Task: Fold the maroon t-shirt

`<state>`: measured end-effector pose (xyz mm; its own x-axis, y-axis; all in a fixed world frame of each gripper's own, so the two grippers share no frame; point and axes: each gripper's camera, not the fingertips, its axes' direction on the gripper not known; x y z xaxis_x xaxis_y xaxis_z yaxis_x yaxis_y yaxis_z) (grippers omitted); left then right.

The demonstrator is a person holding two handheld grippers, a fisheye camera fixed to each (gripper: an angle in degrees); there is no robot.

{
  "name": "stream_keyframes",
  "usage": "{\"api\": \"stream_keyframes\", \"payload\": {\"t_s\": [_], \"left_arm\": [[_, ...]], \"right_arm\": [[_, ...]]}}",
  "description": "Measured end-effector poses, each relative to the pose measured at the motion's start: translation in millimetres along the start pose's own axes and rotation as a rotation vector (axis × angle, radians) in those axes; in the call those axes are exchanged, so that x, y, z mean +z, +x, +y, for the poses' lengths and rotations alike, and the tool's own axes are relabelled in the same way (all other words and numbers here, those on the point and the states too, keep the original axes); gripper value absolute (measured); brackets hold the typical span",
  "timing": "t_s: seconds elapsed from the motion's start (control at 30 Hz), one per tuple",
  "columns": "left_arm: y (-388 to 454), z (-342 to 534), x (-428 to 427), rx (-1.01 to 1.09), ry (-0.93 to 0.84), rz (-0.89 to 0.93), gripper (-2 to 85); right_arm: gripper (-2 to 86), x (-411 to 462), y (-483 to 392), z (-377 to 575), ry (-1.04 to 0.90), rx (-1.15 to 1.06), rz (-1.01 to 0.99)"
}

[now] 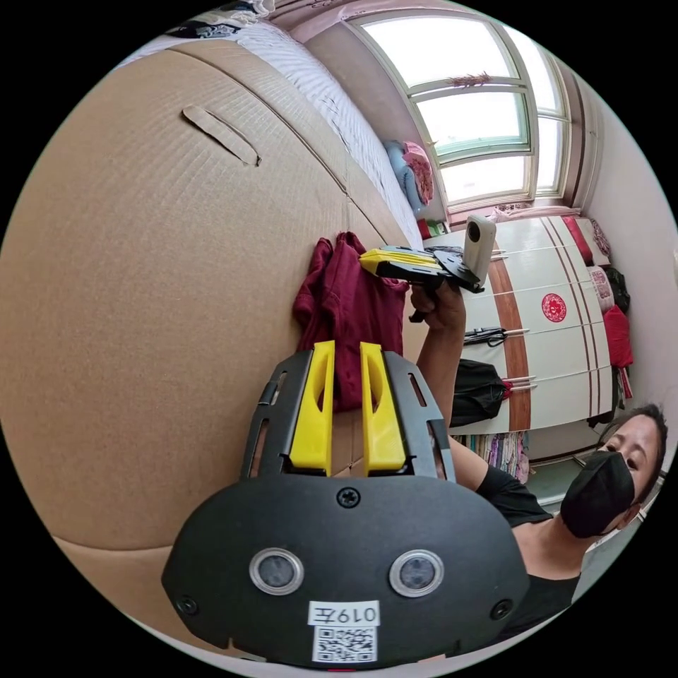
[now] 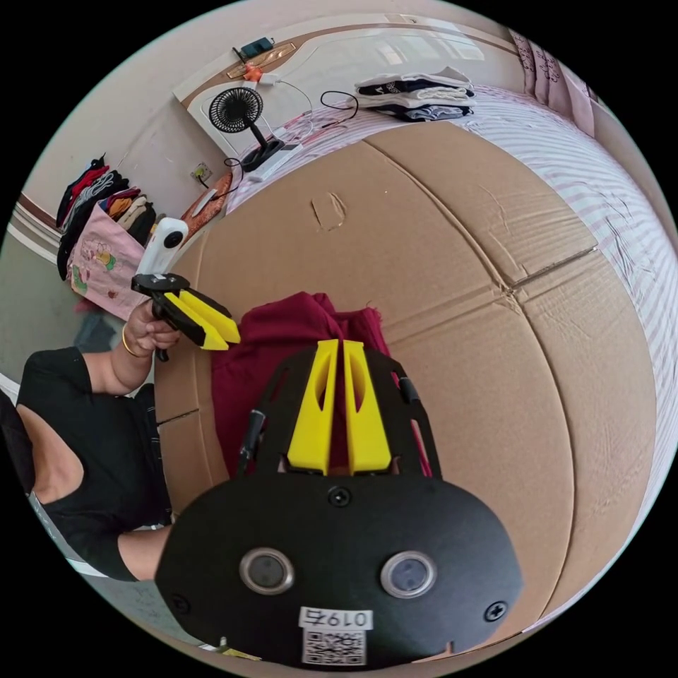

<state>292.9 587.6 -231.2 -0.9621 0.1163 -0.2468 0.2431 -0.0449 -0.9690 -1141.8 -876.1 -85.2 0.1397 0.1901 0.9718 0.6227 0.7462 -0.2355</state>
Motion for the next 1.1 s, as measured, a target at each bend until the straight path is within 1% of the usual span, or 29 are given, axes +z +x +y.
{"api": "stream_keyframes", "payload": {"t_s": [0.07, 0.17, 0.23, 0.4, 0.47, 0.7, 0.87, 1.0, 1.1], "left_arm": [[-1.6, -0.1, -0.6, 0.0, -0.005, 0.008, 2.5], [1.6, 1.2, 3.9, 0.025, -0.058, -0.007, 2.5], [6.6, 2.4, 4.7, 0.051, -0.075, -0.045, 2.7], [34.9, -0.7, 5.3, 0.141, -0.095, -0.228, 5.0], [38.5, -3.9, 10.0, 0.154, -0.114, -0.245, 5.3], [23.3, -12.7, 7.0, 0.103, -0.074, -0.186, 2.1], [18.8, -12.6, -0.7, 0.102, -0.044, -0.188, 1.4], [14.2, -15.8, -1.6, 0.097, -0.051, -0.204, 1.2], [9.6, -19.3, -1.9, 0.089, -0.053, -0.183, 1.1]], "right_arm": [[-0.7, -2.5, 0.8, -0.1, 0.002, 0.0, -0.001], [-0.7, -5.1, 2.0, -0.4, 0.002, 0.0, -0.002], [-0.7, -6.7, 2.6, -0.5, 0.002, 0.0, -0.001], [-0.7, -10.4, 4.6, -0.6, 0.0, 0.0, 0.008], [-0.7, -11.8, 6.6, -0.3, -0.001, 0.001, 0.009], [-0.8, -15.7, 14.9, 3.0, 0.002, 0.0, 0.006], [-0.7, -17.9, 23.1, 6.9, 0.006, -0.005, 0.016], [-0.7, -19.4, 31.3, 10.8, 0.011, 0.005, 0.024], [-0.7, -13.6, 41.7, 13.5, -0.008, 0.024, 0.015]]}}
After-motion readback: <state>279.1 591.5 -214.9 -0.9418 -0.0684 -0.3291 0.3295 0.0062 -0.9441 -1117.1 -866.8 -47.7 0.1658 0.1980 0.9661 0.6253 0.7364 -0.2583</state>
